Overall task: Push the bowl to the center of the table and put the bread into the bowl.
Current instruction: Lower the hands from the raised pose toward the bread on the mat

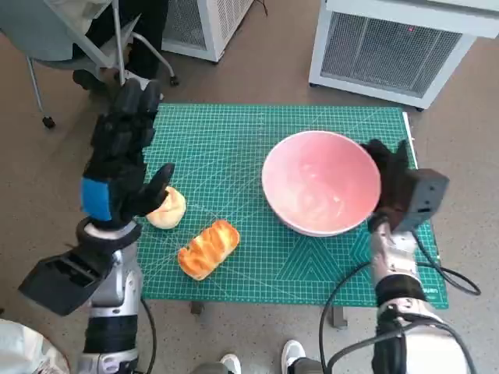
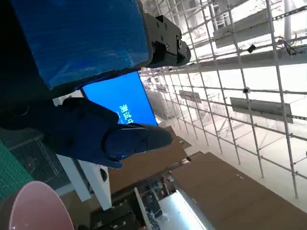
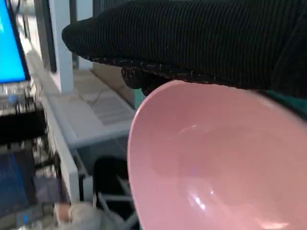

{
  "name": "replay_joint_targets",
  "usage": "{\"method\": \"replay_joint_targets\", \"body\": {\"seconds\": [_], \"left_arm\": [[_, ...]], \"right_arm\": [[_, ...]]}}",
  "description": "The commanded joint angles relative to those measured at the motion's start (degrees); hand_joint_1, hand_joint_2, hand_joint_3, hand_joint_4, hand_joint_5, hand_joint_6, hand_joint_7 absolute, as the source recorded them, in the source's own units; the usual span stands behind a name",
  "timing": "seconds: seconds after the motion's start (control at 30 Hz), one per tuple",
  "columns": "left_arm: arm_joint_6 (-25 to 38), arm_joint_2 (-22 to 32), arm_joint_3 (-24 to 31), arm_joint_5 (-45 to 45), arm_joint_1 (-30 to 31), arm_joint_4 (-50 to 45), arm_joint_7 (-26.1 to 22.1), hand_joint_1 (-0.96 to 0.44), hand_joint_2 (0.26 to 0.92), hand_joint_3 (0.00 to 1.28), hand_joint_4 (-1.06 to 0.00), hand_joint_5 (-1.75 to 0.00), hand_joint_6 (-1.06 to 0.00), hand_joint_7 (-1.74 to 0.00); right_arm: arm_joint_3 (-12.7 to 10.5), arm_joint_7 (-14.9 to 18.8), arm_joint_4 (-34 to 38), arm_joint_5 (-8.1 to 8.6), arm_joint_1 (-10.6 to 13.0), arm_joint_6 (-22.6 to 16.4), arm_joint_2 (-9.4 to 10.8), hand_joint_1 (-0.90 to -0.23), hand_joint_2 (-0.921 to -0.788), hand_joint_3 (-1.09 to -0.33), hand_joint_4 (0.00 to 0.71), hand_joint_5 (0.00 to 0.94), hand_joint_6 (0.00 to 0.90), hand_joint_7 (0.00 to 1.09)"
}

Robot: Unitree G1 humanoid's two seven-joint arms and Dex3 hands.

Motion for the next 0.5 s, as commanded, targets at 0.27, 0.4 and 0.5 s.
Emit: {"method": "replay_joint_targets", "body": {"seconds": [0.27, 0.4, 0.5], "left_arm": [[2.3, 1.6, 1.5, -0.5, 3.7, -3.9, 0.2, -0.47, 0.921, 0.33, -0.21, 0.0, -0.33, -0.08], [2.4, 1.6, 1.7, 0.7, 4.4, -4.4, 0.9, -0.48, 0.921, 0.33, -0.21, 0.0, -0.33, -0.07], [2.2, 1.6, 1.7, 2.0, 5.1, -4.9, 1.7, -0.48, 0.921, 0.33, -0.21, 0.0, -0.33, -0.07]], "right_arm": [[-1.7, -0.4, 1.2, 0.75, -3.8, 4.3, 4.2, -0.428, -0.921, -0.84, 0.232, 0.003, 0.282, 0.07], [-1.9, -0.4, 1.3, 0.23, -4.5, 4.8, 4.5, -0.438, -0.921, -0.825, 0.238, 0.005, 0.289, 0.07], [-1.8, -0.4, 1.1, -0.01, -4.9, 4.7, 4.2, -0.442, -0.921, -0.823, 0.239, 0.004, 0.292, 0.06]]}}
